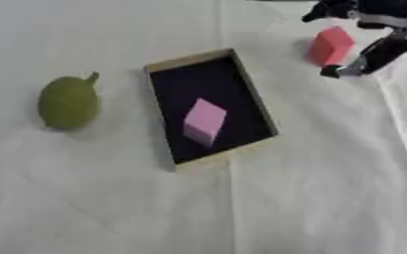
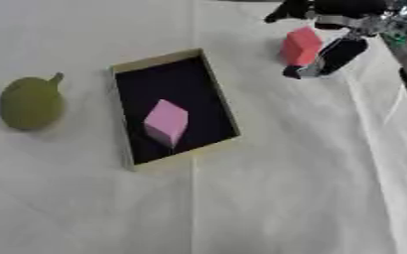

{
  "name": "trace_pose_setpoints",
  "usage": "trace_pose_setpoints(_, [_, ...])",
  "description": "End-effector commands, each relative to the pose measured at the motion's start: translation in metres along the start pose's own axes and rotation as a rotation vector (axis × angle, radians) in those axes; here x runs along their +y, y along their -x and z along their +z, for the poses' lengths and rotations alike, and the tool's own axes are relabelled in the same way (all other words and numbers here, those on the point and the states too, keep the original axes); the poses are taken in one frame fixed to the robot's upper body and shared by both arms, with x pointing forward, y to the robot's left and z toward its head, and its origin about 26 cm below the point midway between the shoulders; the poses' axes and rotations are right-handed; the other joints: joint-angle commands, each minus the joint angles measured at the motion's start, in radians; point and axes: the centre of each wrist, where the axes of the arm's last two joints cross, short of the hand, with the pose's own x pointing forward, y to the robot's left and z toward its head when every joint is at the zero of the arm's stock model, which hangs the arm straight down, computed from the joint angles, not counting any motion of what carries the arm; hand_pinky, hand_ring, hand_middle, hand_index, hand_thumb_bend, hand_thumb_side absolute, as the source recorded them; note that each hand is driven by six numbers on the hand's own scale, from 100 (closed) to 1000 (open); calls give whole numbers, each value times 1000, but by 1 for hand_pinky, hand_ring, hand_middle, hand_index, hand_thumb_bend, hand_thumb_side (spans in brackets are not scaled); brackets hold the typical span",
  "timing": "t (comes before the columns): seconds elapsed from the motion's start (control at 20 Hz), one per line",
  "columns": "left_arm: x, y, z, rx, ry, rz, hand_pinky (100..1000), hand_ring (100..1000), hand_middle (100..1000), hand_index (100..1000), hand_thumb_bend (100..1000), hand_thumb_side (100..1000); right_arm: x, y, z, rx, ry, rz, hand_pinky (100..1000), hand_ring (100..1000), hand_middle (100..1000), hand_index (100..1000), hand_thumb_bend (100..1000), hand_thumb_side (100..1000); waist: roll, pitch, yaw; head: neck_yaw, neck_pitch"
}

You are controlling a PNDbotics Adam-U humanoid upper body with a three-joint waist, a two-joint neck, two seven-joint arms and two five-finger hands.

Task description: Pick up objects on the table and place them in the box.

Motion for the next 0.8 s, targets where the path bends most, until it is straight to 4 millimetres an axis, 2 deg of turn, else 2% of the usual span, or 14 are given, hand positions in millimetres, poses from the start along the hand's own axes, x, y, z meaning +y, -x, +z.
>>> trace_pose_setpoints(0.05, [4, -5, -5, -13, 24, -24, 739, 807, 726, 788, 100, 672, -14, 14, 14, 29, -8, 49, 908, 943, 866, 968, 432, 574, 7, -20, 1, -3, -15])
trace_pose_setpoints(0.65, [6, -3, -7, -18, 39, -27, 739, 810, 728, 788, 100, 672, -17, 35, 8, 79, -8, 52, 907, 947, 877, 969, 434, 608, 10, -9, 13, -7, -30])
trace_pose_setpoints(0.8, [6, -2, -7, -18, 43, -30, 739, 811, 729, 788, 100, 672, -16, 39, 10, 93, -26, 62, 907, 956, 885, 967, 458, 660, 9, -5, 15, -7, -33])
